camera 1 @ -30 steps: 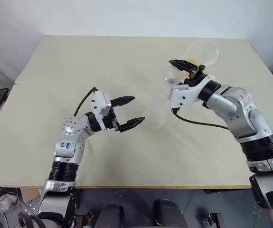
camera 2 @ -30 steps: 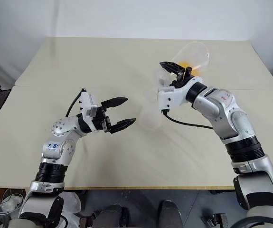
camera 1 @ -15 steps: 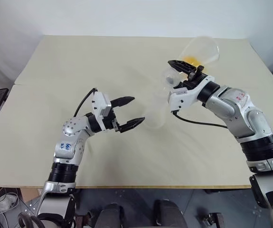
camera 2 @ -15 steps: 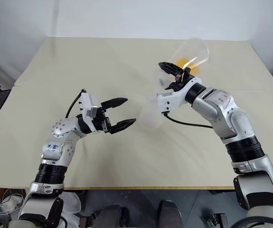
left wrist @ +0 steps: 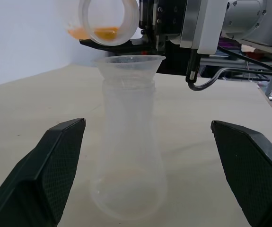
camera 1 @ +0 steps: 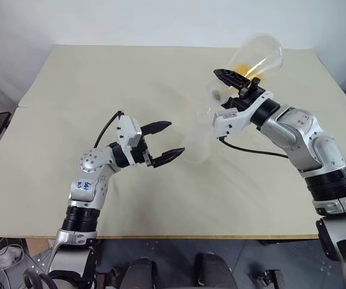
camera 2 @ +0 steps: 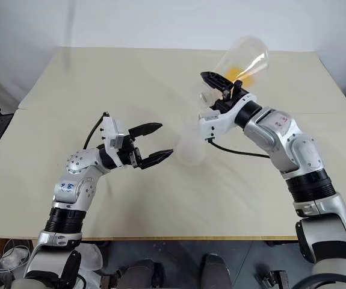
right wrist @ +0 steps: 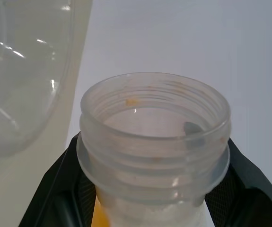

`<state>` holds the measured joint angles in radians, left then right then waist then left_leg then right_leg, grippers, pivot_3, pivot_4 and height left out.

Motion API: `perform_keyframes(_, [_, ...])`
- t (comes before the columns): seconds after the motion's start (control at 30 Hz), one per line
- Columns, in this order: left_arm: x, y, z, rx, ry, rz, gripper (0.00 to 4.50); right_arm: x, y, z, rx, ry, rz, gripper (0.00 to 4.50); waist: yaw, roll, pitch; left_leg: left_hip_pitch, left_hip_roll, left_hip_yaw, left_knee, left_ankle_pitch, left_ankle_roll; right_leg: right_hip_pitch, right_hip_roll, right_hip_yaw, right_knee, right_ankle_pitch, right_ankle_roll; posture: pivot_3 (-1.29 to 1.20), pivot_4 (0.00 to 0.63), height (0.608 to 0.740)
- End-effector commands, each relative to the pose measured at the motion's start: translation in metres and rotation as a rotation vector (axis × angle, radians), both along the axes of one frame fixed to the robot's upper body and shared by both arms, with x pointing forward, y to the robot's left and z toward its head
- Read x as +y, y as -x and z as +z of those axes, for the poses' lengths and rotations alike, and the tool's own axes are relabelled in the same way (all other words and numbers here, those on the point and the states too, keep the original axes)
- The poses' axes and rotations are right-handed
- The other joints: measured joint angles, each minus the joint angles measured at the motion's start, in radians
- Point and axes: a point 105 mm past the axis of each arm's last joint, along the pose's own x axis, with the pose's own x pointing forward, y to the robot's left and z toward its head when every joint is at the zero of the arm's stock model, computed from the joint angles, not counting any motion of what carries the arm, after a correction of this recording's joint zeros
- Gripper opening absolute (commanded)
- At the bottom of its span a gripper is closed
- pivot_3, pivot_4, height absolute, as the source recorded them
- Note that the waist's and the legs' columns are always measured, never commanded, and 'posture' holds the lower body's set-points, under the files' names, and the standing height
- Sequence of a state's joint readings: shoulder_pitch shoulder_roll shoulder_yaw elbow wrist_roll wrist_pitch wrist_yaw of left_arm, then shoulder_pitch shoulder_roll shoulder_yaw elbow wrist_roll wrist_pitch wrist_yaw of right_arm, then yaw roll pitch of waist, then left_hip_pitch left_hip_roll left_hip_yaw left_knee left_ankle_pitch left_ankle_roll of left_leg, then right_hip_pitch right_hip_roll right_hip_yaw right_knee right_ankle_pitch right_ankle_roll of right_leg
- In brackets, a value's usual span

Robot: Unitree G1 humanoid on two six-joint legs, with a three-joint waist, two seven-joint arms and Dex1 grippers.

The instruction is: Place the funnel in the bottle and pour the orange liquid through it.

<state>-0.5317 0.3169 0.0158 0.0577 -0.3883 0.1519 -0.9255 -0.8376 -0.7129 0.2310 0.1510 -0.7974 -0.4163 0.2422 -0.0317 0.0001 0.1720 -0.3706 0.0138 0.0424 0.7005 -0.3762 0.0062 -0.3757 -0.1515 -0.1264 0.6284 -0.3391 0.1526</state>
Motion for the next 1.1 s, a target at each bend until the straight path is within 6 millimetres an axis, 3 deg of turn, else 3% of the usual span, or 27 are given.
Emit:
perform_keyframes(0.03, [-0.0024, 0.0052, 0.0061, -0.031, 0.018, -0.013, 4.50, -0.0007, 0.0077, 0.0213, -0.087, -0.001, 0.017, 2.47, 0.001, 0.000, 0.000, 0.000, 0.000, 0.000, 0.000, 0.000, 0.000, 0.000, 0.000, 0.000, 0.000, 0.000, 0.000, 0.00, 0.150, 0.740])
perform_keyframes(1.1, [-0.0066, 0.0076, 0.0012, -0.026, 0.048, -0.017, 4.50, -0.0005, 0.0140, 0.0158, -0.110, 0.035, 0.030, 2.47, 0.000, 0.000, 0.000, 0.000, 0.000, 0.000, 0.000, 0.000, 0.000, 0.000, 0.000, 0.000, 0.000, 0.000, 0.000, 0.00, 0.150, 0.740])
